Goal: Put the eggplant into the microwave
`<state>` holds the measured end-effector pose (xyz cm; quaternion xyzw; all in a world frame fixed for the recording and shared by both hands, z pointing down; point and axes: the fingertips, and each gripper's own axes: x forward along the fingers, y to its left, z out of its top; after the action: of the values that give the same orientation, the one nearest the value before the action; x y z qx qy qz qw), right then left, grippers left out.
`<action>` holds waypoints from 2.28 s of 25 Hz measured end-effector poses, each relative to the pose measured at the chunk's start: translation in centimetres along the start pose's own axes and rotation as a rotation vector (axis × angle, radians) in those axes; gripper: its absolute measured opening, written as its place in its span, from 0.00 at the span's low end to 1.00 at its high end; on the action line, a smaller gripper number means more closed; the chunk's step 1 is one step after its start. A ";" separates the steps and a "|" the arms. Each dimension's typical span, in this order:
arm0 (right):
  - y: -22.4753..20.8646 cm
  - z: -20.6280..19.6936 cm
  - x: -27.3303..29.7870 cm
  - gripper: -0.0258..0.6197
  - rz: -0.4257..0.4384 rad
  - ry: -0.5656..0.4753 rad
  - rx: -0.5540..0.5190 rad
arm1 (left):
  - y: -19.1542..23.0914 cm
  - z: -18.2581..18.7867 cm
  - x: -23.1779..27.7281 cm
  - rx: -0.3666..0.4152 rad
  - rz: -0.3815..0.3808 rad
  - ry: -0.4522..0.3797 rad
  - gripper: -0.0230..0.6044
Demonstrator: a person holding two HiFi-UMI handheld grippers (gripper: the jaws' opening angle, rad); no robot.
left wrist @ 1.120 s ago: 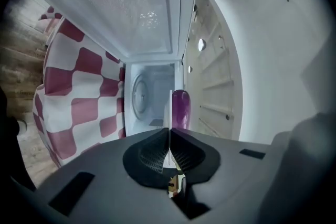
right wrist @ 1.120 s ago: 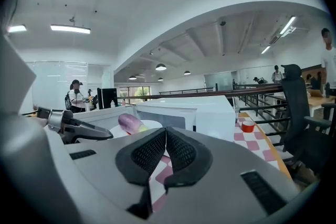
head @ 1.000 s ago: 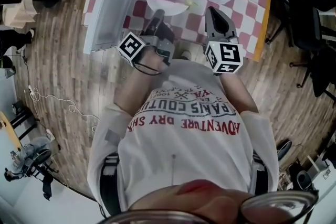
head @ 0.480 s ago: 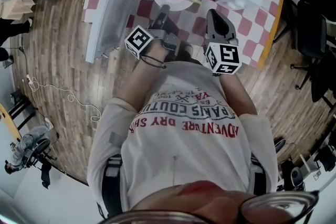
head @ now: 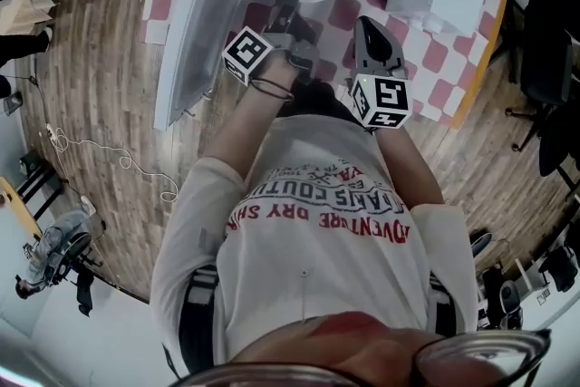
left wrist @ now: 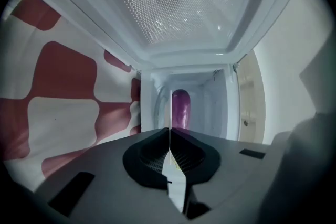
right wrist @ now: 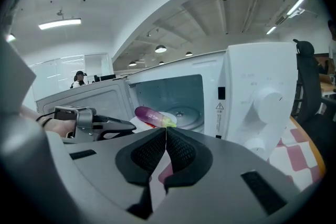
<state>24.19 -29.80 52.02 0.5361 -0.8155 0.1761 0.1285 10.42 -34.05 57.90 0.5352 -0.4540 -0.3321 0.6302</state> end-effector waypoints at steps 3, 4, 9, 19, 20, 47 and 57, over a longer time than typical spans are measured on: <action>0.5 -0.7 0.9 0.08 0.009 0.019 0.010 | 0.7 1.0 1.0 0.019 0.014 -0.013 0.08; 0.6 -0.9 1.2 0.08 0.013 0.031 0.014 | 1.0 1.1 1.3 0.019 0.018 -0.015 0.09; 1.2 -1.4 2.5 0.08 0.025 0.058 0.023 | 1.9 1.1 2.5 0.021 0.034 -0.004 0.08; 0.8 -1.4 3.5 0.08 0.012 0.057 -0.007 | 2.0 1.1 5.8 0.046 0.021 0.015 0.08; 0.7 -1.4 3.5 0.08 0.009 0.057 -0.010 | 2.0 1.1 6.0 0.049 0.026 0.014 0.08; -1.0 -1.4 3.4 0.08 -0.023 0.065 0.002 | 0.6 -0.3 8.3 0.090 0.050 -0.007 0.31; -0.7 -1.4 1.2 0.08 -0.031 0.049 -0.004 | 2.5 -1.1 5.1 0.058 0.116 -0.001 0.44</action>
<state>24.39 -30.46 53.92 0.5440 -0.8041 0.1853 0.1523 13.19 -37.76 61.43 0.5259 -0.4938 -0.2820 0.6325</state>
